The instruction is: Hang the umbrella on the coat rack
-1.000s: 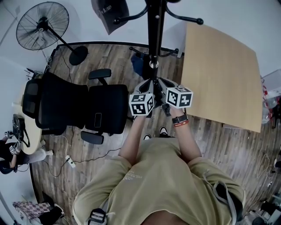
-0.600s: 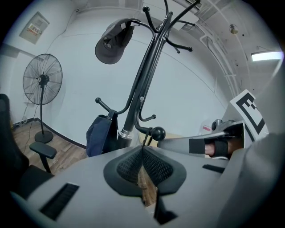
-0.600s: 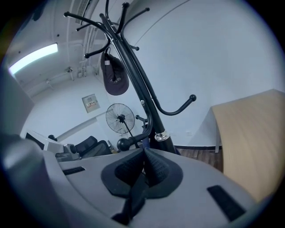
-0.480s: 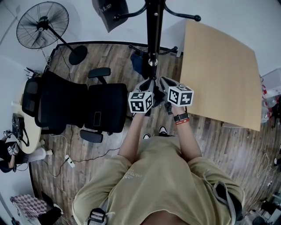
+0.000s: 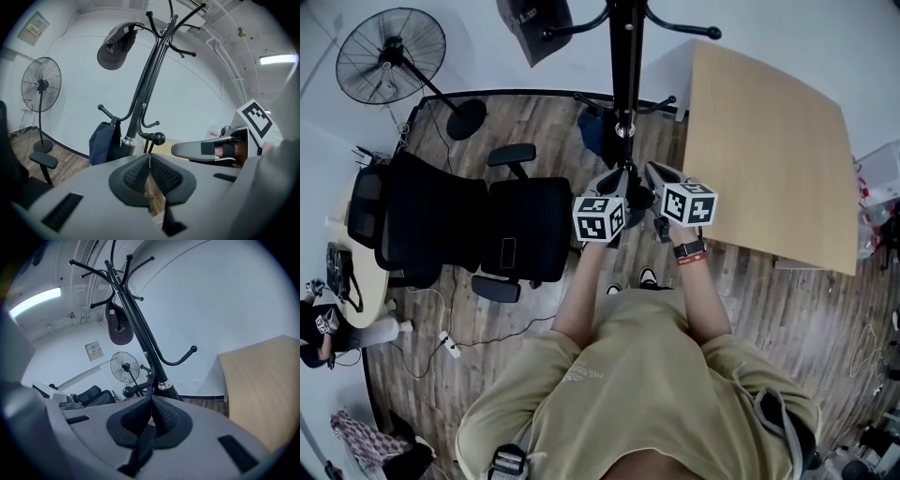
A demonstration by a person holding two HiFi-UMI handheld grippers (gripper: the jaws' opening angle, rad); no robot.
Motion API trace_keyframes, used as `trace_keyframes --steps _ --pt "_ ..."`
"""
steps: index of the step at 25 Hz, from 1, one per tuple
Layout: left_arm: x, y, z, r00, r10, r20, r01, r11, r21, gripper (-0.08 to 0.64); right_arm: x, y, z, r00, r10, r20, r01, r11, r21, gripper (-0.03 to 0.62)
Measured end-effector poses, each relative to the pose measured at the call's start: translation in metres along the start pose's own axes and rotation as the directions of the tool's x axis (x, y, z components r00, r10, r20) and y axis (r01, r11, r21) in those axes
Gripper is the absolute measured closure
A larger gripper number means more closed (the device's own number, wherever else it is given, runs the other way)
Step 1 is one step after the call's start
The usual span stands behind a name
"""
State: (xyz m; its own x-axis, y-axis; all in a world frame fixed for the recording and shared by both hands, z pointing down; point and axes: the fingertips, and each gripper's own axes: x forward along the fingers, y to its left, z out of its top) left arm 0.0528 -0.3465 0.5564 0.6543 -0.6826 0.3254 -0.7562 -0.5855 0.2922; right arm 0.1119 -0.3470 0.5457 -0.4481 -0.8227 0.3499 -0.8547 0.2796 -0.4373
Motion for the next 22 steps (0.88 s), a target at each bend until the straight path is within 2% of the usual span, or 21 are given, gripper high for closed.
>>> trace_keyframes --steps 7,11,18,22 --pt "-0.021 0.001 0.013 0.999 0.013 0.041 -0.013 1.000 0.004 0.535 -0.002 0.018 -0.004 1.000 0.017 0.001 -0.017 1.000 -0.007 0.577" --pt "-0.037 -0.001 0.022 0.997 0.017 0.074 -0.018 1.000 0.010 0.535 -0.012 0.024 0.000 0.999 0.007 0.038 -0.007 1.000 -0.008 0.577" --pt "-0.059 -0.009 0.039 0.992 0.026 0.122 -0.034 0.998 0.057 0.535 -0.038 0.038 0.023 0.988 -0.026 0.149 0.039 0.995 -0.089 0.577" --pt "-0.071 -0.010 0.051 0.984 0.047 0.172 -0.062 0.995 0.082 0.535 -0.057 0.041 0.041 0.956 -0.089 0.281 0.134 0.980 -0.146 0.577"
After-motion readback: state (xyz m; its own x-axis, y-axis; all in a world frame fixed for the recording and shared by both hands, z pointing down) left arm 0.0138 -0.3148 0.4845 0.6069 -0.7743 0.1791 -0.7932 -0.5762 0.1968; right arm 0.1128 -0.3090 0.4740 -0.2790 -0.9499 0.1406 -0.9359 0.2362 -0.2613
